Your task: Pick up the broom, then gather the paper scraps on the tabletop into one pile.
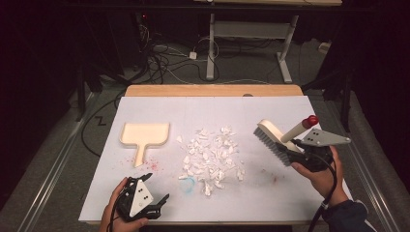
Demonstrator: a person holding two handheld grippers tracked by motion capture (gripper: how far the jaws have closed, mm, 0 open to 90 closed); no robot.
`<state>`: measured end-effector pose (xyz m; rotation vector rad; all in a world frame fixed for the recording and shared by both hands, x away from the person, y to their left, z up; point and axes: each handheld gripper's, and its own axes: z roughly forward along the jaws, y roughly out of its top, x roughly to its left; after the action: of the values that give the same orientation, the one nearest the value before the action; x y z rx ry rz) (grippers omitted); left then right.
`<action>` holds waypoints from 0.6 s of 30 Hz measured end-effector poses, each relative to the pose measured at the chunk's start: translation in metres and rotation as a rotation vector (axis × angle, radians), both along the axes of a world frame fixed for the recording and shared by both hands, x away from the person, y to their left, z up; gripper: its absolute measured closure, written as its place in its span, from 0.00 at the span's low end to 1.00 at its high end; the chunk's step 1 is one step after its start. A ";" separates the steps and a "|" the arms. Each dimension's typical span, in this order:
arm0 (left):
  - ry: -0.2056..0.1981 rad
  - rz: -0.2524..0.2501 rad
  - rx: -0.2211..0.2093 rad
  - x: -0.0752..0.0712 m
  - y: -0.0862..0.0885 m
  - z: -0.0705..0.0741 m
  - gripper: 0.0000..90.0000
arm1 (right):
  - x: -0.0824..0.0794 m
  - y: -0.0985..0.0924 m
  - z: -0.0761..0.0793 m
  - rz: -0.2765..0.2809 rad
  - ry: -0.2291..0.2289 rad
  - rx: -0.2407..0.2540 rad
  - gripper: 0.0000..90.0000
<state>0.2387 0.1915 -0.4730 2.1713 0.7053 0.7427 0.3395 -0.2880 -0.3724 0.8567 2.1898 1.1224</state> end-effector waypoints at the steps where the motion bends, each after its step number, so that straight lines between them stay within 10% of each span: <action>1: -0.003 -0.003 0.007 0.000 0.000 0.000 0.18 | 0.001 -0.003 0.000 -0.016 0.000 -0.006 0.75; 10: 0.011 -0.005 0.005 0.001 -0.002 -0.002 0.18 | 0.021 0.005 -0.017 -0.177 -0.015 -0.167 0.75; 18: 0.016 -0.007 -0.014 0.005 -0.005 -0.002 0.18 | 0.064 0.038 -0.038 -0.199 -0.026 -0.217 0.75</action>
<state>0.2442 0.1863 -0.4745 2.1682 0.7090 0.7149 0.4036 -0.2500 -0.4106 0.9331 2.1046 0.7815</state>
